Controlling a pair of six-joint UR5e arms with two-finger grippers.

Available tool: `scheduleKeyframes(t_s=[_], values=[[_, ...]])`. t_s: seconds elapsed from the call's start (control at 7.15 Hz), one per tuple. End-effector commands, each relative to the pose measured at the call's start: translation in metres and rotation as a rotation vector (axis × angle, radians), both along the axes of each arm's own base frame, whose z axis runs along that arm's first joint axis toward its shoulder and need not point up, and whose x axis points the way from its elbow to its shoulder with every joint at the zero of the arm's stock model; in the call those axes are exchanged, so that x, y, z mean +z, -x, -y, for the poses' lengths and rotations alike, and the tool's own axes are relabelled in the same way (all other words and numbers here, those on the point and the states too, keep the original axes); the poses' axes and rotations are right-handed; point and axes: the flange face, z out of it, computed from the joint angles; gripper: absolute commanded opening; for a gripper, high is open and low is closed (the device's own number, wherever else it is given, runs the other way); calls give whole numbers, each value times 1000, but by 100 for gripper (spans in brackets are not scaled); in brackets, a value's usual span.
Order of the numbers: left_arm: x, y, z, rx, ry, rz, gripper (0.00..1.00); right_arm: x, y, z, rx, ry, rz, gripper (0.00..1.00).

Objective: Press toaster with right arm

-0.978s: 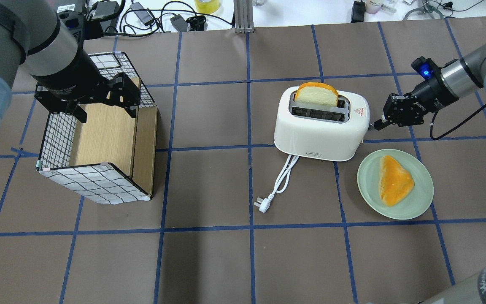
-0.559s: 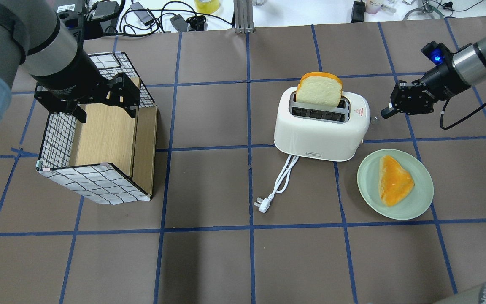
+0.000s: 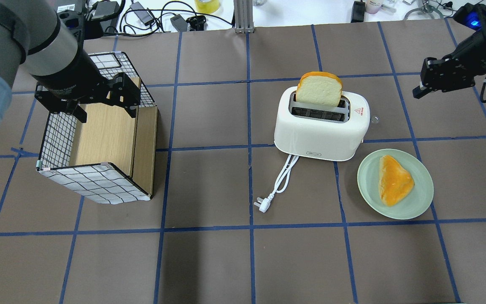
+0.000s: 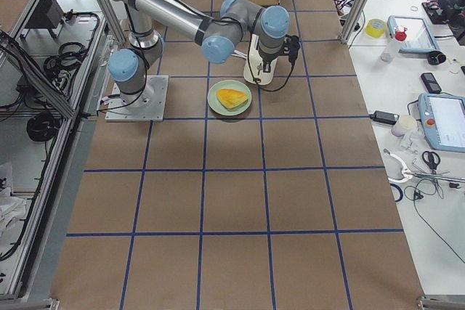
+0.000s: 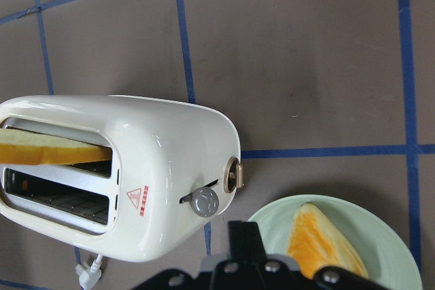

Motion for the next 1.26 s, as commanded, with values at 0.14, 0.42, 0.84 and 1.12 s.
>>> scheduleKeyframes(t_s=[0.14, 0.42, 0.84, 1.12], values=[[0, 0, 0, 0, 0, -1, 100, 61, 3, -17, 7, 52, -168, 84], [0, 0, 0, 0, 1, -1, 100, 74, -8, -21, 27, 44, -194, 100], [0, 0, 0, 0, 1, -1, 100, 95, -111, -31, -28, 6, -318, 100], [0, 0, 0, 0, 1, -1, 100, 97, -167, -38, -54, -1, -331, 100]])
